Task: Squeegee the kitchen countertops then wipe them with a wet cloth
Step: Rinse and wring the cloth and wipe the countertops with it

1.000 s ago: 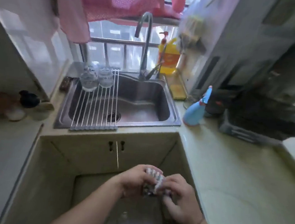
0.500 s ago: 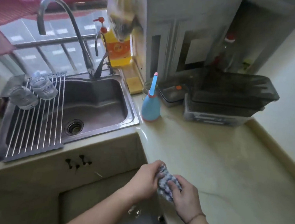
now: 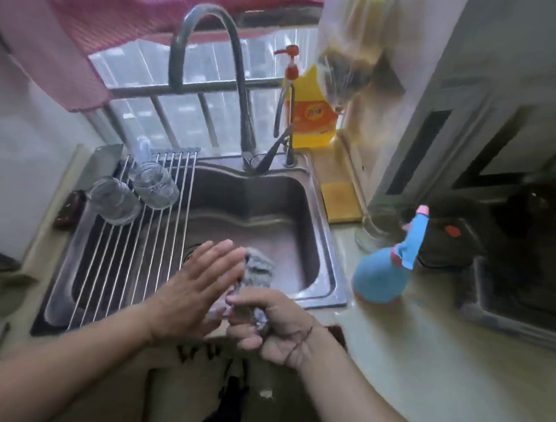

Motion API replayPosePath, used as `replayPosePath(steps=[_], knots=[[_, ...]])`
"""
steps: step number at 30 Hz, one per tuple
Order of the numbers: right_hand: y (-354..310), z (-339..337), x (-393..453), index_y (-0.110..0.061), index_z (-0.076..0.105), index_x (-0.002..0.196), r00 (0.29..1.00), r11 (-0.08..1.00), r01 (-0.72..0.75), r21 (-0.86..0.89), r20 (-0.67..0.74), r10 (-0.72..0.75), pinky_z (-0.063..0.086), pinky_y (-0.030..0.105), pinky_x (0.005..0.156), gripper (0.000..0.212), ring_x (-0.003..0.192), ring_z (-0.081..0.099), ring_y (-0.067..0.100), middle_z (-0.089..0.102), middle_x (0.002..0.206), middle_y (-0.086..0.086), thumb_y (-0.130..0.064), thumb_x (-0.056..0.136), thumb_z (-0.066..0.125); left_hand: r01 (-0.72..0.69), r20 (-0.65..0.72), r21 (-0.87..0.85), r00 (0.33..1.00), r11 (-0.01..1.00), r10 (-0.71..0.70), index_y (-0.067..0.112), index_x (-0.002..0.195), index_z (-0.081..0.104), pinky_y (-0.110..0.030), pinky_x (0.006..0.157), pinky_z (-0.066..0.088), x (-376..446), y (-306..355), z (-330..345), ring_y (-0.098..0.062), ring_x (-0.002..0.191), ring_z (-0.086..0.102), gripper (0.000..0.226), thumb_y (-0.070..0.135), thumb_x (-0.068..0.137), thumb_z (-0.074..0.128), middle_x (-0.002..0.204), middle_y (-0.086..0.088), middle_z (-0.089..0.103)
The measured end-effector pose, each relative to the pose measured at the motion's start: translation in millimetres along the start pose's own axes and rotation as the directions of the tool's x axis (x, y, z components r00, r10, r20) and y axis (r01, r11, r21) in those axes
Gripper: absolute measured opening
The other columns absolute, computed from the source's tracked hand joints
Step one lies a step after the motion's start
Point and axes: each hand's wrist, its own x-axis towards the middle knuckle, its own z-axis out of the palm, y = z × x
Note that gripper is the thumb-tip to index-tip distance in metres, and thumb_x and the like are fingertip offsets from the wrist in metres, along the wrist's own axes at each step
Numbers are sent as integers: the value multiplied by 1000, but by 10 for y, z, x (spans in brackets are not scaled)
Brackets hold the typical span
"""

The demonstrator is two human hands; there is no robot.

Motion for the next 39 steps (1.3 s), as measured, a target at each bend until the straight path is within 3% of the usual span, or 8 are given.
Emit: replayPosePath(steps=[6, 14, 21, 24, 27, 34, 37, 39], knots=[[-673, 277, 1088, -22, 44, 55, 945, 928, -305, -214, 50, 323, 13, 10, 34, 37, 36, 27, 0, 31, 46, -9, -8, 89, 49, -329, 19, -209, 940, 921, 340, 9, 139, 29, -46, 106, 37, 229, -1221, -142, -29, 126, 44, 47, 36, 100, 36, 135, -9, 44], [-1256, 97, 1786, -16, 36, 62, 860, 848, -423, -321, -437, 263, 9, 18, 38, 30, 35, 24, 8, 30, 48, -2, -9, 79, 59, -144, 337, 144, 937, 979, 88, 17, 78, 61, -24, 40, 34, 574, -1957, 122, -21, 50, 59, 12, 24, 78, 52, 62, 3, 59], [-1604, -118, 2132, -19, 57, 75, 823, -235, -537, -810, -443, -355, 46, 28, 56, 16, 71, 60, 23, 64, 80, 2, -6, 82, 50, 617, 670, 293, 413, 731, -617, 19, 84, 60, -30, 60, 48, 1001, -1887, 290, -23, 75, 65, 9, 16, 75, 58, 89, 0, 66], [-1660, -252, 2145, -17, 65, 91, 896, -553, -391, -736, -168, -411, 44, 30, 62, 17, 85, 68, 28, 70, 92, 4, -10, 85, 51, 899, 756, 103, 207, 426, -621, 13, 66, 50, -24, 44, 37, 988, -1928, 344, -17, 50, 50, 11, 7, 71, 57, 65, -2, 55], [-1682, -453, 2150, -16, 58, 62, 892, -786, -165, -596, 251, -377, 32, 21, 42, 12, 44, 60, 23, 61, 55, -1, -11, 64, 69, 1000, 909, -5, -3, -18, -418, 14, 56, 42, -18, 41, 24, 949, -1822, 310, -15, 39, 31, 26, 3, 72, 58, 50, -3, 40], [-1394, -632, 2180, -21, 42, 49, 728, -799, 35, -600, 563, -391, 16, 18, 42, 18, 30, 40, 18, 43, 40, -3, -15, 66, 43, 753, 981, 9, 120, -658, 150, 24, 62, 20, -13, 34, 8, 546, -1562, 340, -2, 30, 18, 39, 7, 91, 40, 42, 10, 20], [-1217, -616, 2134, -20, 51, 61, 849, -715, -73, -696, 333, -411, 27, 22, 45, 14, 44, 57, 23, 58, 53, -2, -19, 74, 45, 870, 998, -53, 36, -491, -44, 20, 63, 36, -14, 34, 15, 512, -1537, 339, -5, 35, 23, 31, 10, 88, 51, 49, 5, 30], [-1116, -561, 2019, -23, 51, 83, 901, -502, -287, -815, -52, -430, 42, 30, 58, 10, 78, 66, 30, 69, 85, 3, -32, 82, 55, 974, 924, -169, 103, -151, -369, 16, 74, 51, -19, 41, 30, 502, -1560, 286, -9, 43, 37, 15, 12, 79, 65, 61, -1, 46]])
